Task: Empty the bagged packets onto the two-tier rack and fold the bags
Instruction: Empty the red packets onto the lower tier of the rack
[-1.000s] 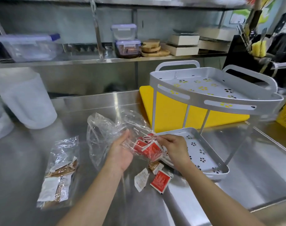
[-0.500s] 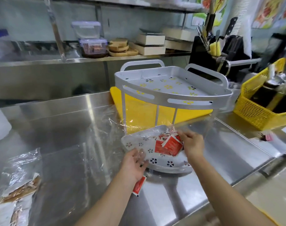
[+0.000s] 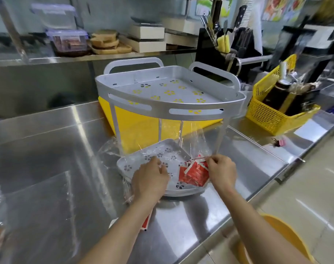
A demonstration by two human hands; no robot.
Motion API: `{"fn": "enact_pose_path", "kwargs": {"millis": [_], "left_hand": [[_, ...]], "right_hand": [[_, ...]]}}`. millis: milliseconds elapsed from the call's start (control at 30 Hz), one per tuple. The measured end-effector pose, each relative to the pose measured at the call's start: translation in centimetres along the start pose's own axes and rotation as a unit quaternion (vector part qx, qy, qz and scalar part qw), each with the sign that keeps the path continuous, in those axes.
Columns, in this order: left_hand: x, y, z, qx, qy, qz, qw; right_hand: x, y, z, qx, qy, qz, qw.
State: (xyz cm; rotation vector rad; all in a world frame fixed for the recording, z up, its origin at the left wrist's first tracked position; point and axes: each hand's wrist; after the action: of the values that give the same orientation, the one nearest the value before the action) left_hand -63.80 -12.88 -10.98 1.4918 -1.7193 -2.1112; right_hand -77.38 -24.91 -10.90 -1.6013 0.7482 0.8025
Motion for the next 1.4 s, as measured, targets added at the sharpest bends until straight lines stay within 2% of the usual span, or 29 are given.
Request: {"fn": "enact_pose_path", "kwargs": {"millis": [33,67,133,233,400,500,600,667,767,833,900,933,967,1033,1067,1100,1167,1233,1300,1400], "left_hand": [[0.1,-0.7,0.0,0.017,-0.021,-0.077,0.997],[0.6,-1.3,0.1,0.001,-0.077,-0.140,0.987],[2.0,-2.4,0.2,-0.039,-0.156,-0.190,0.969],[4.1,-3.0,-1.0,-0.050,-0.203,-0.184,0.960],[6.7,-1.2,-3.5,-0.044,-0.287,-0.137,0.947],[8.1,-0.4,-3.6,0.003,-0.313,-0.107,0.944],[8.2,-1.1,-4.0,0.090,-0.313,-0.056,0.944],[7.5,-2.4,-4.8,0.149,-0.300,-0.106,0.936],[6.1,-4.4,-6.8,0.202,-0.254,-0.256,0.911],[5.1,-4.7,-8.0,0.186,-0.293,-0.293,0.891],[4.0,-4.0,-8.4,0.123,-0.363,-0.224,0.896],[3.6,-3.5,-8.3,0.093,-0.364,-0.147,0.915],[3.1,-3.0,-8.1,0.086,-0.322,-0.065,0.941],[1.8,-1.7,-7.4,0.136,-0.145,0.035,0.979],[1.2,-0.9,-7.1,0.181,-0.089,0.051,0.978],[0.6,-0.1,-6.7,0.229,-0.074,0.059,0.969],[-0.1,1.7,-6.0,0.275,-0.121,0.071,0.951],[-0.2,3.2,-5.4,0.206,-0.180,0.099,0.957],[-0.1,3.8,-5.2,0.136,-0.244,0.104,0.955],[0.3,3.3,-4.0,0.113,-0.325,0.032,0.938]], "right_hand": [[-0.1,0.2,0.0,0.008,0.001,-0.007,1.000],[-0.2,0.4,-0.1,0.013,0.002,-0.016,1.000],[-0.6,0.5,0.0,0.015,0.010,-0.044,0.999],[-1.3,0.0,0.5,-0.001,0.024,-0.093,0.995],[-1.8,-1.4,1.1,-0.060,0.038,-0.046,0.996],[-1.9,-1.8,1.1,-0.073,0.046,-0.031,0.996],[-2.0,-2.0,0.9,-0.090,0.051,-0.018,0.994],[-2.1,-1.9,0.8,-0.110,0.052,0.000,0.993],[-2.1,-2.0,0.5,-0.125,0.058,0.018,0.990],[-1.8,-2.2,0.4,-0.132,0.052,0.025,0.990],[-1.6,-2.4,0.3,-0.149,0.049,0.033,0.987],[-1.6,-2.6,0.2,-0.160,0.049,0.037,0.985],[-1.6,-2.7,0.1,-0.177,0.045,0.044,0.982],[-1.8,-3.1,-0.2,-0.224,0.012,0.063,0.972],[-1.9,-3.2,-0.3,-0.247,-0.013,0.071,0.966],[-2.0,-3.4,-0.5,-0.265,-0.038,0.080,0.960],[-2.1,-3.7,-0.5,-0.272,-0.073,0.082,0.956],[-2.0,-3.9,-0.6,-0.241,-0.094,0.041,0.965],[-2.0,-4.3,-0.5,-0.176,-0.108,-0.018,0.978],[-2.0,-4.2,-0.6,-0.061,-0.137,-0.103,0.983]]}}
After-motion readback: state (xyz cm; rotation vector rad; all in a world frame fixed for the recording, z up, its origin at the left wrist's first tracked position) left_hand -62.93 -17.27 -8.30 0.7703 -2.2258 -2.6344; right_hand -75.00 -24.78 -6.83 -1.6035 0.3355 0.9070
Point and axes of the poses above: each hand's wrist, its own z-axis away from the middle knuckle, its own x-axis out of the palm, y = z × x, and after that the axes turned 14 degrees about z, right-handed
